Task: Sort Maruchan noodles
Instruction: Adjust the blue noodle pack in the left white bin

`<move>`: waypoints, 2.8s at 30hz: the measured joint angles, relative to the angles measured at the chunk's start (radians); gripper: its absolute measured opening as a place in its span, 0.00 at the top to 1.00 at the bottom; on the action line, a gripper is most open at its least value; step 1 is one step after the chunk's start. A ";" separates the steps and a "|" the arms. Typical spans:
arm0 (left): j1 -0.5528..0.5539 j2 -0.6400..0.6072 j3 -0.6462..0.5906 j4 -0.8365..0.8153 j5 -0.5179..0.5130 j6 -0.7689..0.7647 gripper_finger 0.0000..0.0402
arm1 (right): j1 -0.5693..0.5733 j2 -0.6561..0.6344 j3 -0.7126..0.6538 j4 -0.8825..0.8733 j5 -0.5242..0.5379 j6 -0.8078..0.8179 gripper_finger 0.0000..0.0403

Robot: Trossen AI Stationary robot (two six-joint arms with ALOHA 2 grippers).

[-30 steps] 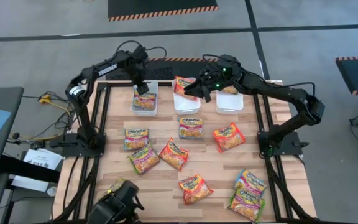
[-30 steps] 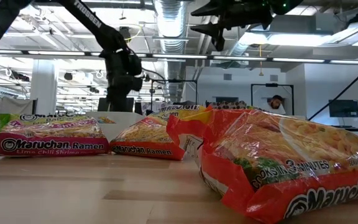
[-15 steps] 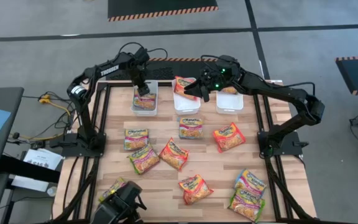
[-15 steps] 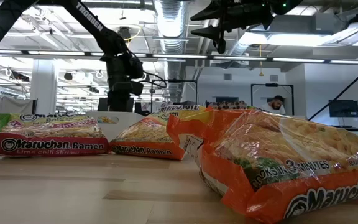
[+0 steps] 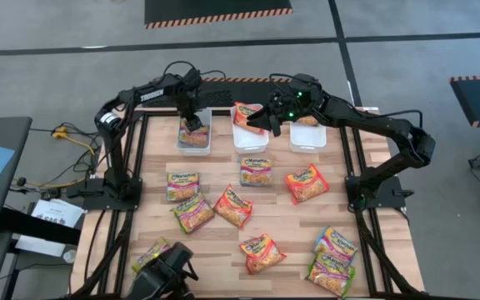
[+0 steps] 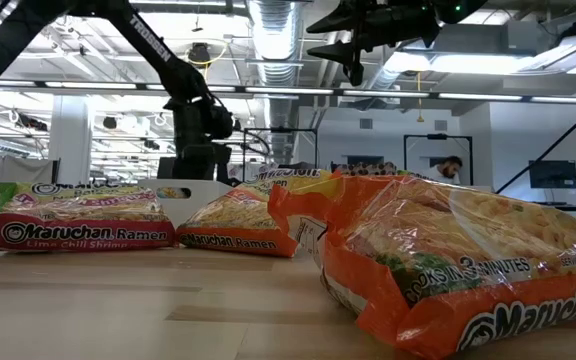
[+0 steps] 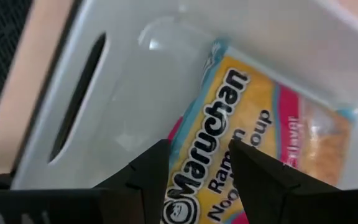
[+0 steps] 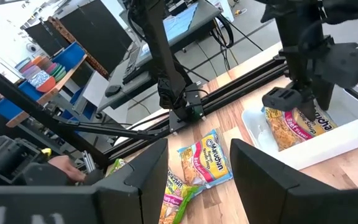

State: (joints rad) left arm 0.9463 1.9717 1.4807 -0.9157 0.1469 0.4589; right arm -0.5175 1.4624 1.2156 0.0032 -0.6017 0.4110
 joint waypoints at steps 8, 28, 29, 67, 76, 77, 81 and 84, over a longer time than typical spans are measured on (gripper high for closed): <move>-0.009 0.051 0.005 -0.006 -0.020 -0.010 0.61 | 0.000 0.000 0.000 0.000 0.000 0.000 0.51; -0.017 0.043 0.001 -0.006 -0.031 0.038 1.00 | 0.000 0.000 -0.001 0.000 0.002 0.000 0.51; -0.019 0.036 0.000 -0.006 -0.037 0.038 1.00 | 0.000 0.000 -0.001 0.000 0.001 0.000 0.51; -0.082 -0.121 0.000 0.038 -0.170 0.021 1.00 | 0.000 0.000 -0.001 0.000 0.001 -0.001 0.51; -0.040 -0.120 0.000 0.016 -0.169 0.006 0.87 | 0.000 0.000 -0.001 0.000 0.001 -0.001 0.51; -0.035 -0.119 0.000 0.017 -0.169 0.006 0.84 | 0.000 0.000 -0.001 0.000 0.001 -0.001 0.51; -0.021 -0.111 0.002 0.032 -0.167 -0.008 0.73 | 0.001 0.000 -0.001 0.000 0.001 -0.001 0.51; -0.007 -0.094 0.002 0.020 -0.106 -0.019 0.66 | 0.001 0.000 -0.001 0.000 0.001 -0.001 0.51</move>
State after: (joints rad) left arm 0.9393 1.8775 1.4822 -0.8954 0.0406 0.4395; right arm -0.5167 1.4624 1.2148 0.0032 -0.6003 0.4099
